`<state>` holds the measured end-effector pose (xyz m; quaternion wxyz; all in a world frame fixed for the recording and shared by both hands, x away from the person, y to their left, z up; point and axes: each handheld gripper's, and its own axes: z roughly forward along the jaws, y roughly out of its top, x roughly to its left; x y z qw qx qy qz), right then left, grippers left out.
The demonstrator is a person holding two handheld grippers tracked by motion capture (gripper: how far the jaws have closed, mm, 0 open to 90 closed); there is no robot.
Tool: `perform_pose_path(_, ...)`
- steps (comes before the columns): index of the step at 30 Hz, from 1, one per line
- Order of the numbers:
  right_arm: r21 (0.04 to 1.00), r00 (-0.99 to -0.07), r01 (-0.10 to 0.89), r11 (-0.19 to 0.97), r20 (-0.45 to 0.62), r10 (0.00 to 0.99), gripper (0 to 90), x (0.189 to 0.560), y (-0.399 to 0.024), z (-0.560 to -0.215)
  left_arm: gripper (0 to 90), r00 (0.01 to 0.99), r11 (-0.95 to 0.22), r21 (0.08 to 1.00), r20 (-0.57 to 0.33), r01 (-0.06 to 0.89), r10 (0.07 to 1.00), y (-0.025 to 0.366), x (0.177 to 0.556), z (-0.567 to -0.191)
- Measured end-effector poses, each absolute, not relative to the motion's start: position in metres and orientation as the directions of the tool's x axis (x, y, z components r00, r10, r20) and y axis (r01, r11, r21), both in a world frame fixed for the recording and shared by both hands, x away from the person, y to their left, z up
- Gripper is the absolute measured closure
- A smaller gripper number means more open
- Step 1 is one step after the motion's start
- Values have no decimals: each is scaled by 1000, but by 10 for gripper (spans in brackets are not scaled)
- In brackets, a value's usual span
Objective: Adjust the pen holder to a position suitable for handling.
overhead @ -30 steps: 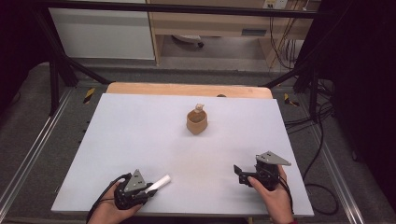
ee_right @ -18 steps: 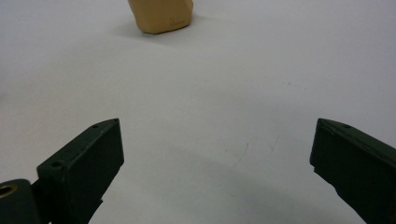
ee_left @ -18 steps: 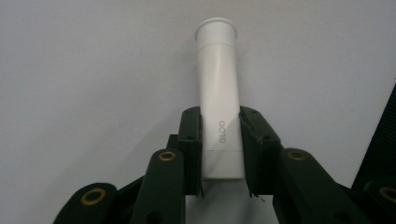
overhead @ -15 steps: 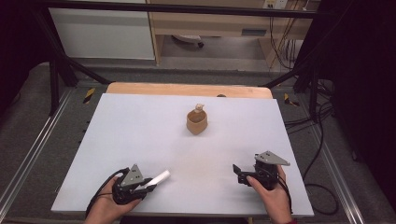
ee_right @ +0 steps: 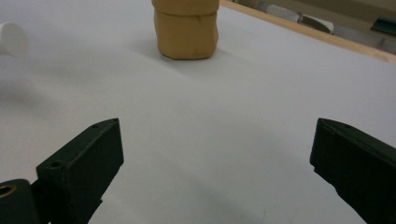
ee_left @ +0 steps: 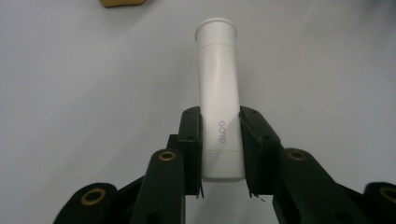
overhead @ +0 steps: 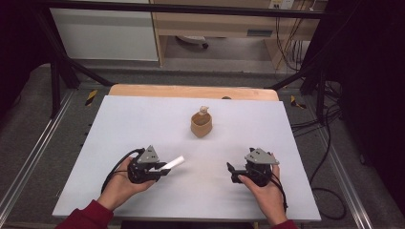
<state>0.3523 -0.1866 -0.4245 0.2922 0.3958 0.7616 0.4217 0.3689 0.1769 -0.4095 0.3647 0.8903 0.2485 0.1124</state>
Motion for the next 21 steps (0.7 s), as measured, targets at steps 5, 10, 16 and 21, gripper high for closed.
perform_pose_path(5,876,-552,294,383,-171,816,36,356,-172,-422,713,860,-624,694,15,359,511,172,382,-405)
perform_pose_path(10,870,-585,268,414,-195,788,40,361,-156,-423,713,855,-626,687,13,369,518,172,398,-397)
perform_pose_path(16,851,-619,203,484,-271,737,44,362,-135,-421,712,862,-633,682,8,366,508,171,407,-387)
perform_pose_path(21,832,-635,161,531,-324,701,44,358,-119,-421,713,868,-646,671,9,362,496,170,411,-381)
